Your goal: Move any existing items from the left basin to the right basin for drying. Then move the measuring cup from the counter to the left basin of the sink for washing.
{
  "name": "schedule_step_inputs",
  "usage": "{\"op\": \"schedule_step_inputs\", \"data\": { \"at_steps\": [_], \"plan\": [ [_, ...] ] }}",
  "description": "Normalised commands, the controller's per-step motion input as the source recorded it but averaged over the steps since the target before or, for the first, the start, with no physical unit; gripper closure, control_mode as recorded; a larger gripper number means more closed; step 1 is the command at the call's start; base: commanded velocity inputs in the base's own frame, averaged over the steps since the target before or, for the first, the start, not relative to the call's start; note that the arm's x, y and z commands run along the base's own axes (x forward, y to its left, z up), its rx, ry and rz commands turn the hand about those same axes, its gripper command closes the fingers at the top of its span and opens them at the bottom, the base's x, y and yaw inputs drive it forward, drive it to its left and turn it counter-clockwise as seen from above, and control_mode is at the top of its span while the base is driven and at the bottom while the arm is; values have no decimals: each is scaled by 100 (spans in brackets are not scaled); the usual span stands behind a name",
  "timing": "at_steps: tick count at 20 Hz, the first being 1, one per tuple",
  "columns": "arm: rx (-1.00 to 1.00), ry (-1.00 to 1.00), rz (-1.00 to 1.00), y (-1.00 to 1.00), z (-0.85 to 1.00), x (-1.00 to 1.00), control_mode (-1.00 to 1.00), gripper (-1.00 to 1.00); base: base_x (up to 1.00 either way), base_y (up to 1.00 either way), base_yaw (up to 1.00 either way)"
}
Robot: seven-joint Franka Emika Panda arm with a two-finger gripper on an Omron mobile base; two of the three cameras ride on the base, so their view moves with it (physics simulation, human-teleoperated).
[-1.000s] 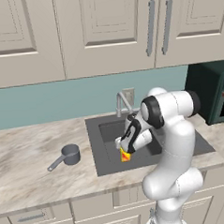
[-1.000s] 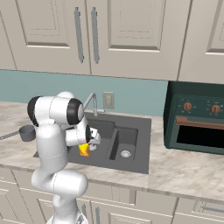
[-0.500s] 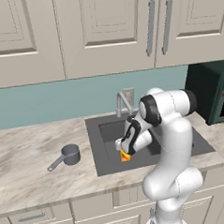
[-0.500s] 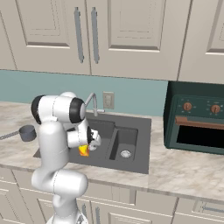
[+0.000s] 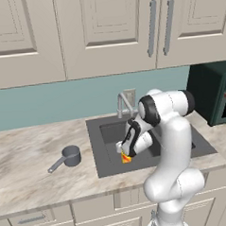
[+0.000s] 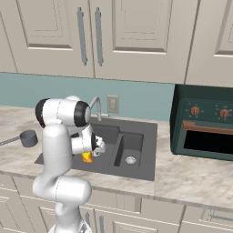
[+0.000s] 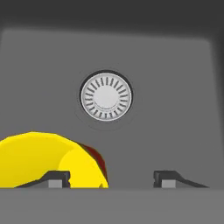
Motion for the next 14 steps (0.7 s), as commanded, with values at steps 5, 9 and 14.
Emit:
{"op": "schedule_step_inputs", "data": {
  "at_steps": [5, 9, 14],
  "plan": [
    [0, 4, 0, 0, -12, 0, -100, 100, 0, 0, 0],
    [1, 0, 0, 0, -5, 0, -100, 100, 0, 0, 0],
    [1, 0, 0, 0, 0, -9, -100, 100, 0, 0, 0]
  ]
}}
